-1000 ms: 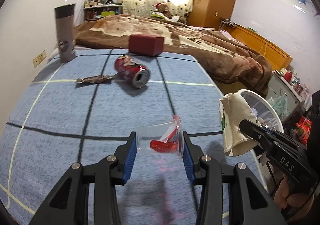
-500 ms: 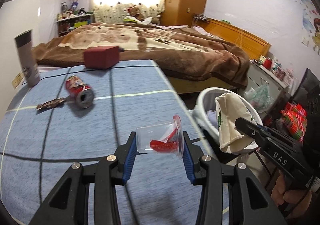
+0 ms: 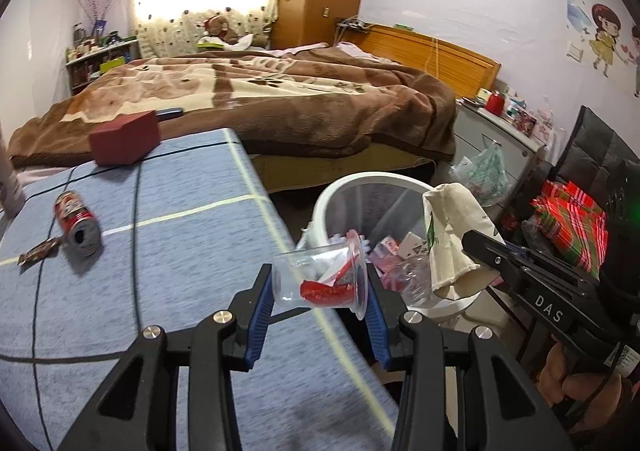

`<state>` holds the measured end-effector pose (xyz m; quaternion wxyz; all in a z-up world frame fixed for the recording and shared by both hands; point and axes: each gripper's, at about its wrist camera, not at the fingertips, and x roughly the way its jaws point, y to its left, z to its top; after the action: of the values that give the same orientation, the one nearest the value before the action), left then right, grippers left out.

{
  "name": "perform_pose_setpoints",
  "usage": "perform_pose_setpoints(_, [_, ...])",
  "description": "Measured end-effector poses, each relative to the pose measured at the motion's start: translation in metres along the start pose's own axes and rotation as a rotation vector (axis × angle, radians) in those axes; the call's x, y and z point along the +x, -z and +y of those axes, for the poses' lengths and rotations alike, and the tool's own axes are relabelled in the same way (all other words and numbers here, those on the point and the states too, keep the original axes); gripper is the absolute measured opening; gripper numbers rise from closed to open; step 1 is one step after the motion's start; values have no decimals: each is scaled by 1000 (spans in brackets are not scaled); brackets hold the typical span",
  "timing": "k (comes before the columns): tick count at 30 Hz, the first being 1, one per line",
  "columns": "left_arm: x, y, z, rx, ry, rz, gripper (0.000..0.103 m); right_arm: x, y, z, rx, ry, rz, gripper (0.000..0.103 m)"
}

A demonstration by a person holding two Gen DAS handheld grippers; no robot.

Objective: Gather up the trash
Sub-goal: 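Carry the cloth and red lid over the wastebasket and open both tools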

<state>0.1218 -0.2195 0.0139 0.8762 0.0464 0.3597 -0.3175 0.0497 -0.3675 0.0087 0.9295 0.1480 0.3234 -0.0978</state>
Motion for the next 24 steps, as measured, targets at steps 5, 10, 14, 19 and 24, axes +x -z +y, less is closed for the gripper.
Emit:
perform_pose_setpoints(5, [18,-9,-19,34,39,25,44,4,-6,-21,21,42,12,7])
perform_pose_setpoints(10, [34,-13,-31,44,66,48,44,9,-8,-34,23,73,28,7])
perform_pose_setpoints(14, [48,-19,-39,53,78,68,44,18,-12,-44,24,99,45,7])
perform_pose_setpoints(19, [60,-27,-48,57,84,76,44,24,-19,-55,25,138,52,7])
perform_pose_setpoints(24, [75,-29,-53,56,84,103,44,29,-20,-60,13,173,72,8])
